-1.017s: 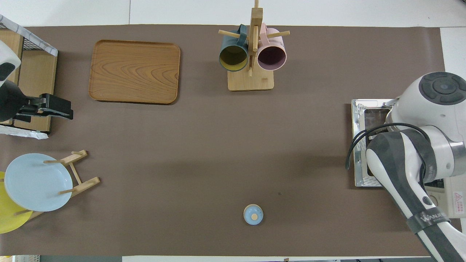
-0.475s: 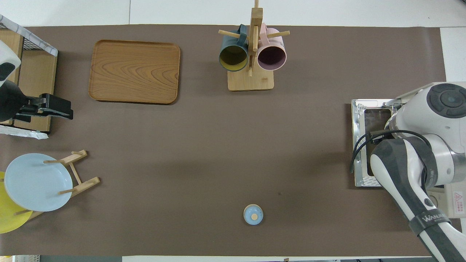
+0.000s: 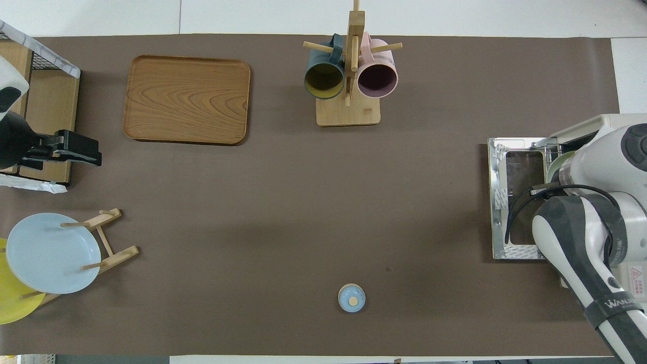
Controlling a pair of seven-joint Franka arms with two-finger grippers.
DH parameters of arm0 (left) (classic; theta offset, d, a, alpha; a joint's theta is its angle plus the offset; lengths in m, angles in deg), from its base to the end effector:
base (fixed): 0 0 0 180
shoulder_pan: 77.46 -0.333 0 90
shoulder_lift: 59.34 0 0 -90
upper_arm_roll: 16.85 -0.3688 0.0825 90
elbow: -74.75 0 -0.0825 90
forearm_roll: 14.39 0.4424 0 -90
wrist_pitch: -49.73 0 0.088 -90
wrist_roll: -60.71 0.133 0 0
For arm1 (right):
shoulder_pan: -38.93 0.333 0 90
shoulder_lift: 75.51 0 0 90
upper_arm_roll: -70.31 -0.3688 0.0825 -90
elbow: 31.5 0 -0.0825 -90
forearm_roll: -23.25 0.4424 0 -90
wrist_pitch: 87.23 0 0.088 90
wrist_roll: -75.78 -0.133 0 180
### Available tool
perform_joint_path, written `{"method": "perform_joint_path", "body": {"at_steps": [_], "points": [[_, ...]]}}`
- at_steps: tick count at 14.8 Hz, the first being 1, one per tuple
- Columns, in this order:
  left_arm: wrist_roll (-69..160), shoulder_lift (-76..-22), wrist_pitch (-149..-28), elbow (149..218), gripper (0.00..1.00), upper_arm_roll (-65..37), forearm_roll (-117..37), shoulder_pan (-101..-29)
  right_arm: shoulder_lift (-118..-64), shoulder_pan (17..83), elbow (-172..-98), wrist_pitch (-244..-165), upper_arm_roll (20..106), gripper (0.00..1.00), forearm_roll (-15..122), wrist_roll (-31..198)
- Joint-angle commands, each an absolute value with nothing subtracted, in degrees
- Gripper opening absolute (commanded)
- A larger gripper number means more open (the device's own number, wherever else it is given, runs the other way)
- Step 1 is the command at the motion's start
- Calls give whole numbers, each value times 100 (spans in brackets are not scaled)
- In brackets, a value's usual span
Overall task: Put corn in oven
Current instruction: 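Push the plate into the oven with the right gripper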
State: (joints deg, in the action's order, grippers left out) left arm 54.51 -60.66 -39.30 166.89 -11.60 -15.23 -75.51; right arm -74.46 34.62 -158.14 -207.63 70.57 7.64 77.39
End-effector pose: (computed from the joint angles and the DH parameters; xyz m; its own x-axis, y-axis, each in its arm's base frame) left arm 0.5963 -0.0780 0.6440 0.9993 -0.0176 -0.0325 -0.0173 -0.9998 0.0091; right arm 0.5573 -0.0635 0.3746 0.9901 0.0846 -0.1117 0.1072 -0.9706 0.2157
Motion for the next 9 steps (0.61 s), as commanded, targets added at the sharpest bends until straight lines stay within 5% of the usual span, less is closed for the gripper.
{"method": "perform_joint_path", "body": {"at_steps": [1,9], "points": [[5491,-6119,-3834,16686,100,-1096,-1597,-7649,-7305,3331,-16070,-20878,6987,0,743,7815],[5491,-6119,-3834,16686,100,-1096,-1598,-7649,-7305,3331,-16114,-21053,6987,14,988,7789]]}}
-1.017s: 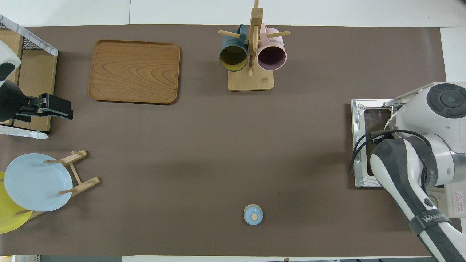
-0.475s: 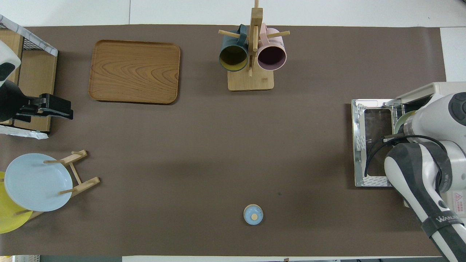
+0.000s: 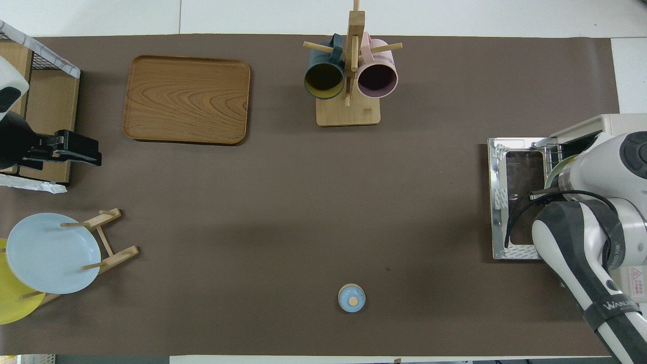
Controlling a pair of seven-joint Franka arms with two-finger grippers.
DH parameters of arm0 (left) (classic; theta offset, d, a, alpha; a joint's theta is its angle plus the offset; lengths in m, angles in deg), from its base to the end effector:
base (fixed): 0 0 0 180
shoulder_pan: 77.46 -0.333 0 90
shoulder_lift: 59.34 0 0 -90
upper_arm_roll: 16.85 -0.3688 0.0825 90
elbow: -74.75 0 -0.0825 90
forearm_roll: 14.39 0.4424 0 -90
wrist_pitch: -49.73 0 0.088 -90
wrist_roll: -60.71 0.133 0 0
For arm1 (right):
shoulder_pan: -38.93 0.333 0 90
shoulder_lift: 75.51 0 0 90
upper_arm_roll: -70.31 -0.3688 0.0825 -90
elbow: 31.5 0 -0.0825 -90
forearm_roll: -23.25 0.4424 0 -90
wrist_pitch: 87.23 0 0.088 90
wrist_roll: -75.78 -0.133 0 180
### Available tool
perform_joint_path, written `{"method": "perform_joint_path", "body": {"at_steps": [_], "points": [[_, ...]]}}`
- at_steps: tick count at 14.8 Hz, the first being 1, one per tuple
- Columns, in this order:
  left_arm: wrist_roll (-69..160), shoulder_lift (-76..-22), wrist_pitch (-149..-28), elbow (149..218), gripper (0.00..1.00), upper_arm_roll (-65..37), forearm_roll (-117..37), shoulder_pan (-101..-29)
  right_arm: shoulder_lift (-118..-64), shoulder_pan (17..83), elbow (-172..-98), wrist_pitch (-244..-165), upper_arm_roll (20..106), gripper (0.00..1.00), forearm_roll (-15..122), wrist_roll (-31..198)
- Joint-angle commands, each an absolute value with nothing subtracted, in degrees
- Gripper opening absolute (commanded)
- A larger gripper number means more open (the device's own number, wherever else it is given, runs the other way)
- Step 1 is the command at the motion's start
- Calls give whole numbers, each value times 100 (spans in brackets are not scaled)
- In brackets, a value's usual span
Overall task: Put corn in oven
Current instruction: 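Push the plate into the oven with the right gripper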
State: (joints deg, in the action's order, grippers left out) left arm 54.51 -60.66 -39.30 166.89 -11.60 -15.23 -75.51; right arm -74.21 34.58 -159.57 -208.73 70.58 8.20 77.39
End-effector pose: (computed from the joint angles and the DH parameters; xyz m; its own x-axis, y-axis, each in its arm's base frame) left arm 0.5963 -0.0780 0.6440 0.9993 -0.0176 -0.0325 -0.0173 -0.9998 0.0091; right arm 0.5515 -0.0621 0.3662 0.9902 0.0833 -0.1120 0.1050 -0.9731 0.2048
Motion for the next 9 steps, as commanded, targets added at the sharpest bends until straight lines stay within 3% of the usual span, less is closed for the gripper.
{"method": "perform_joint_path", "body": {"at_steps": [1,7,9], "points": [[5491,-6119,-3834,16686,100,-1096,-1597,-7649,-7305,3331,-16122,-21063,6987,14,1041,7789],[5491,-6119,-3834,16686,100,-1096,-1597,-7649,-7366,3428,-15834,-20713,6978,21,1051,7806],[5491,-6119,-3834,16686,100,-1096,-1597,-7649,-7375,3480,-15544,-20292,6908,30,1042,7833]]}}
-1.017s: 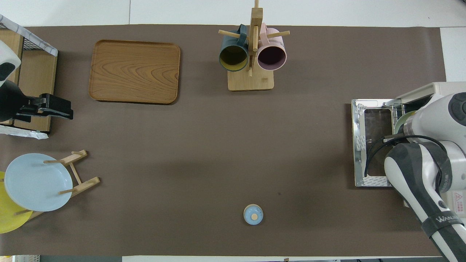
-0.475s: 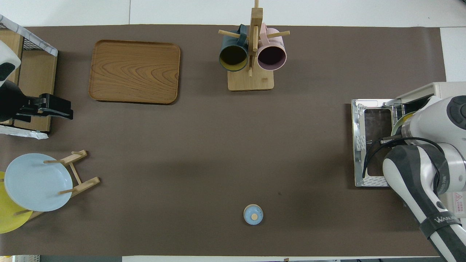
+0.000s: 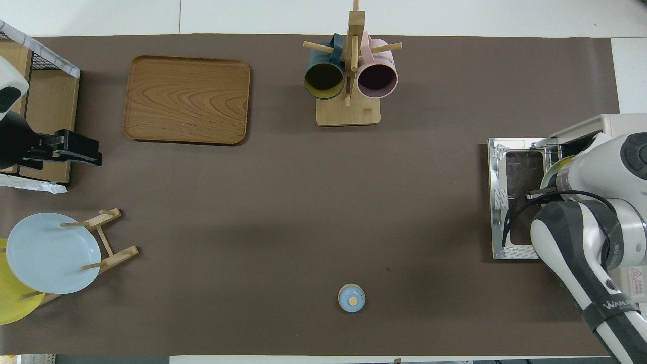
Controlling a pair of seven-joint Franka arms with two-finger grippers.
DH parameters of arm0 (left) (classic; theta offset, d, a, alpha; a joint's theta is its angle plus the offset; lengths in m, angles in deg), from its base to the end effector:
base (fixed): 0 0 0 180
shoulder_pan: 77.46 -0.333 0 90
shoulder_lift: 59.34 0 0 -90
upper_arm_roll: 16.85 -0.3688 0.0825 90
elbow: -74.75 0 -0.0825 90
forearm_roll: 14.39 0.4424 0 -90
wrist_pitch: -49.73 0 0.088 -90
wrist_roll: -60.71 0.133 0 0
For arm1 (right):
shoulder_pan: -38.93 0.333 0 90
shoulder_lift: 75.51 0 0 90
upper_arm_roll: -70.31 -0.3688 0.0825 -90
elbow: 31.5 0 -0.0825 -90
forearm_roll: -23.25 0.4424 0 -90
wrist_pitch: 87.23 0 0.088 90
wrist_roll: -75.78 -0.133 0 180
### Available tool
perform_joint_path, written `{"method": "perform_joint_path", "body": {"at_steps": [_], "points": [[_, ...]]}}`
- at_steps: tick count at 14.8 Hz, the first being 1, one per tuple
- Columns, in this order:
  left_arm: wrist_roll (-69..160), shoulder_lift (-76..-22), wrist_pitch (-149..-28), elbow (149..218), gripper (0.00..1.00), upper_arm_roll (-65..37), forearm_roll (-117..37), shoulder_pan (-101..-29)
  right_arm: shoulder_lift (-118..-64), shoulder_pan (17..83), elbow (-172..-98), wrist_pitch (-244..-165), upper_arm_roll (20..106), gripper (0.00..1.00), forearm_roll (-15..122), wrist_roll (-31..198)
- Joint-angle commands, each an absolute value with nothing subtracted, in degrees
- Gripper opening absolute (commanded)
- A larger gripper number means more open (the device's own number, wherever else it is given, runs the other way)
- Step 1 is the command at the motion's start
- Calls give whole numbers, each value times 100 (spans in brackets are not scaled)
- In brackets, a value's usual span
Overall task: Put corn in oven
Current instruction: 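Push the plate into the oven with the right gripper, then release the plate and pull the right gripper out of the oven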
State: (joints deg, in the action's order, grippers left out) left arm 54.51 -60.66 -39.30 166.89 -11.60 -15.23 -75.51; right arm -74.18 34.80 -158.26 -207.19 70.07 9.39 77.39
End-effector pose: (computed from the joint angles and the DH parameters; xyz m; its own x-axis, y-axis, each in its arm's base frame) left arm 0.5963 -0.0780 0.6440 0.9993 -0.0176 -0.0325 -0.0173 -0.9998 0.0091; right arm 0.5559 -0.0549 0.3753 0.9904 0.0798 -0.1126 0.1006 -0.9762 0.1922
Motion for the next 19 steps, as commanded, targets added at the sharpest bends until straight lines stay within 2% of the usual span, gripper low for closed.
{"method": "perform_joint_path", "body": {"at_steps": [1,3,6,11,15,19], "points": [[5491,-6119,-3834,16686,100,-1096,-1597,-7649,-7366,3637,-15403,-20020,6882,35,1050,7798],[5491,-6119,-3834,16686,100,-1104,-1597,-7649,-7323,3927,-15314,-19719,6873,34,1094,7457],[5491,-6119,-3834,16686,100,-1104,-1606,-7649,-7200,4279,-15620,-19875,6873,0,1497,6674],[5491,-6119,-3834,16686,100,-1096,-1597,-7649,-7270,4604,-16578,-20886,6873,0,2000,6085],[5491,-6119,-3834,16686,100,-1096,-1597,-7649,-7191,4562,-17211,-21711,6873,0,2000,6066],[5491,-6119,-3834,16686,100,-1096,-1597,-7649,-7120,4482,-17414,-21888,6881,0,2000,6145]]}}
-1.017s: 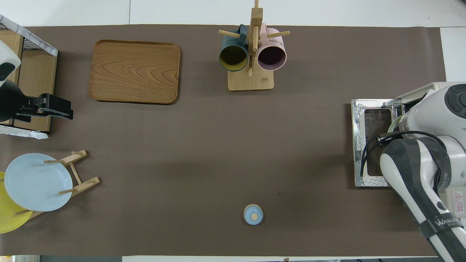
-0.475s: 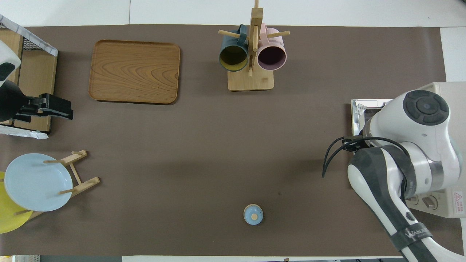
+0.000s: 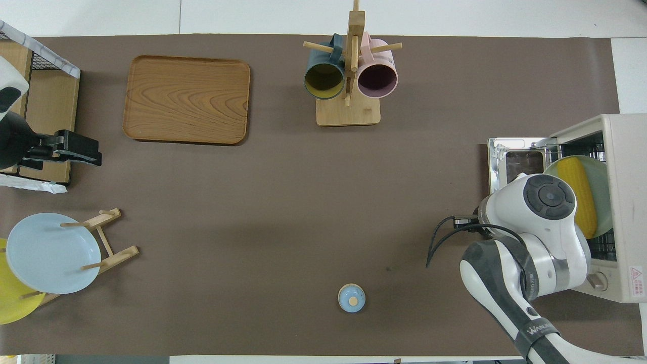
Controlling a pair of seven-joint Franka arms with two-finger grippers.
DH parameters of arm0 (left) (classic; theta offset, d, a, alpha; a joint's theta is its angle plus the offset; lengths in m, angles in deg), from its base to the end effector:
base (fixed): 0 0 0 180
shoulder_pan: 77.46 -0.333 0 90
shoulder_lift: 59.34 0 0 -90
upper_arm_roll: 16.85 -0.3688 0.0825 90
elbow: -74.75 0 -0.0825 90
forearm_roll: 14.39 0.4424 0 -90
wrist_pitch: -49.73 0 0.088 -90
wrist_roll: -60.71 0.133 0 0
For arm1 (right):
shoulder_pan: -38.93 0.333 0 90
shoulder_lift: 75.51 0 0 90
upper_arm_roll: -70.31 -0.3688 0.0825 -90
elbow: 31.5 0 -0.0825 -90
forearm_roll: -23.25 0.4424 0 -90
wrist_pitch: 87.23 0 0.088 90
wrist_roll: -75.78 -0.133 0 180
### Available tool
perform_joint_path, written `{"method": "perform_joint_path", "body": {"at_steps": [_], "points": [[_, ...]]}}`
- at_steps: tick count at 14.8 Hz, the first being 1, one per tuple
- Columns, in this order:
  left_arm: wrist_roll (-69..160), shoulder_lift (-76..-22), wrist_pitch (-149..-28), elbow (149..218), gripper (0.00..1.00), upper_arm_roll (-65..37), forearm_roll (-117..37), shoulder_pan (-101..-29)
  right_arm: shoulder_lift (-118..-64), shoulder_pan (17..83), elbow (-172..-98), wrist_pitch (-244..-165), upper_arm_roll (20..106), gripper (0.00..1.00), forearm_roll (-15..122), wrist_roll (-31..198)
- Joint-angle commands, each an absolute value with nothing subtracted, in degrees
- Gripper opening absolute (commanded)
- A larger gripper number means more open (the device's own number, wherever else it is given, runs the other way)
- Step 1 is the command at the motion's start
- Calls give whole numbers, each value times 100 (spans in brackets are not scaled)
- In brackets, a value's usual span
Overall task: Put corn in oven
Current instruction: 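Release the plate and pull the right gripper out of the oven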
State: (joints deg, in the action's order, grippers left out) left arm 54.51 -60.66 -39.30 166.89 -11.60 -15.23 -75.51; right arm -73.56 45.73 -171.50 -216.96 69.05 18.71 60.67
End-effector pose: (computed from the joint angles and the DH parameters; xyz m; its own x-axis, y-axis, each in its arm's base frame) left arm 0.5963 -0.0780 0.6440 0.9993 -0.0176 -0.0325 -0.0173 -0.9998 0.0091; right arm 0.4906 0.0657 0.2863 0.9892 -0.0731 -0.1271 -0.0620 -0.9940 0.0899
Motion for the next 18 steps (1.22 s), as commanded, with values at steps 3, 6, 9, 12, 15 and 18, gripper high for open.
{"method": "perform_joint_path", "body": {"at_steps": [3,6,9,12,15,18], "points": [[5491,-6119,-3834,16686,100,-1096,-1597,-7649,-7076,4474,-17502,-21942,6890,0,2000,6189],[5491,-6119,-3834,16686,100,-1104,-1597,-7649,-7076,4254,-17502,-21915,6899,0,1947,6373],[5491,-6119,-3834,16686,100,-1096,-1597,-7649,-7076,4078,-17502,-21889,6899,0,1912,6523],[5491,-6119,-3834,16686,100,-1096,-1597,-7649,-7076,4087,-17494,-21863,6908,0,1886,6523],[5491,-6119,-3834,16686,100,-1096,-1597,-7649,-7094,4078,-17424,-21810,6908,0,1509,6523],[5491,-6119,-3834,16686,100,-1096,-1606,-7649,-7129,4034,-17003,-21215,6908,0,1034,6505]]}}
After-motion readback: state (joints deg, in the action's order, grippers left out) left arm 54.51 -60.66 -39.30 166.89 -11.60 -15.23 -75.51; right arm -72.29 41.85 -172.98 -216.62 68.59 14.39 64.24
